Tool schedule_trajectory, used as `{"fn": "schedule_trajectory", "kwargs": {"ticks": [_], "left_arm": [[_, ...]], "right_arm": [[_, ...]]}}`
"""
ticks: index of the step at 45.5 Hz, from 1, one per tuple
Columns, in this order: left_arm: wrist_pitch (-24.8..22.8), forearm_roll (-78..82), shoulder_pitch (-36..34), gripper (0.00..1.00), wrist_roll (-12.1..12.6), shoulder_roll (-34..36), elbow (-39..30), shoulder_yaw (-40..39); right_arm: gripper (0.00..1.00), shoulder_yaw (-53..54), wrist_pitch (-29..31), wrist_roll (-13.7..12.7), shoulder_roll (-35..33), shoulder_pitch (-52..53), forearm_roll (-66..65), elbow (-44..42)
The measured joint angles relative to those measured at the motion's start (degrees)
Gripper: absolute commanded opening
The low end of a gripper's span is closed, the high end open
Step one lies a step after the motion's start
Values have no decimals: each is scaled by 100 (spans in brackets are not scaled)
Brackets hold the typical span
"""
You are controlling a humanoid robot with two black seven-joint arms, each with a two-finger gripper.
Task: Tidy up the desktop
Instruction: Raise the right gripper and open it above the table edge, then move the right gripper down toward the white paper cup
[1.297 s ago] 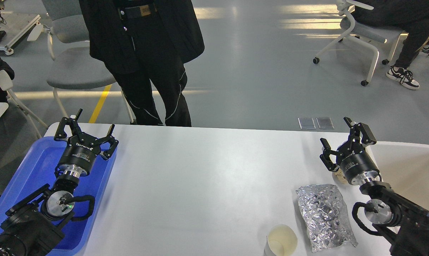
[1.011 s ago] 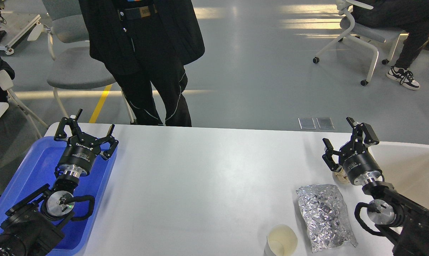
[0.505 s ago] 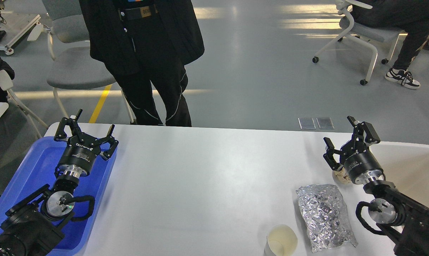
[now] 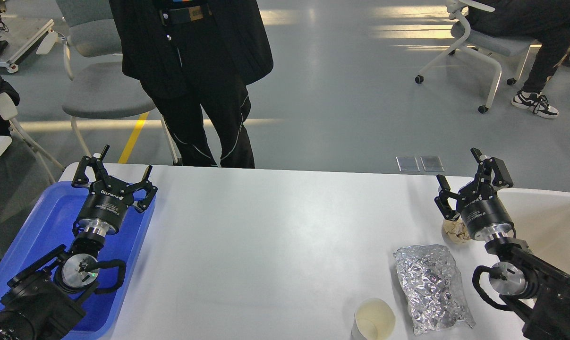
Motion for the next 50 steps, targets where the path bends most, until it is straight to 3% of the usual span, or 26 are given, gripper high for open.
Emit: {"fn": "schedule_trajectory", "kwargs": {"ticks": [20, 27, 33, 39, 50], "left_arm": [[-44, 14, -8, 100, 11, 0, -7, 14], [-47, 15, -9, 100, 11, 0, -7, 16], [-51, 17, -15, 100, 11, 0, -7, 17], [-52, 17, -15, 100, 11, 0, -8, 17], [-53, 18, -17, 100, 11, 0, -9, 18]], "right_arm": [[100, -68, -61, 303, -485, -77, -10, -45], [100, -75, 18, 297, -632, -55, 43, -58], [100, -51, 70, 5, -631, -41, 89, 47], [100, 14, -160, -522, -627, -57, 211, 361], [100, -187, -530, -968, -1169, -40, 238, 1006]]}}
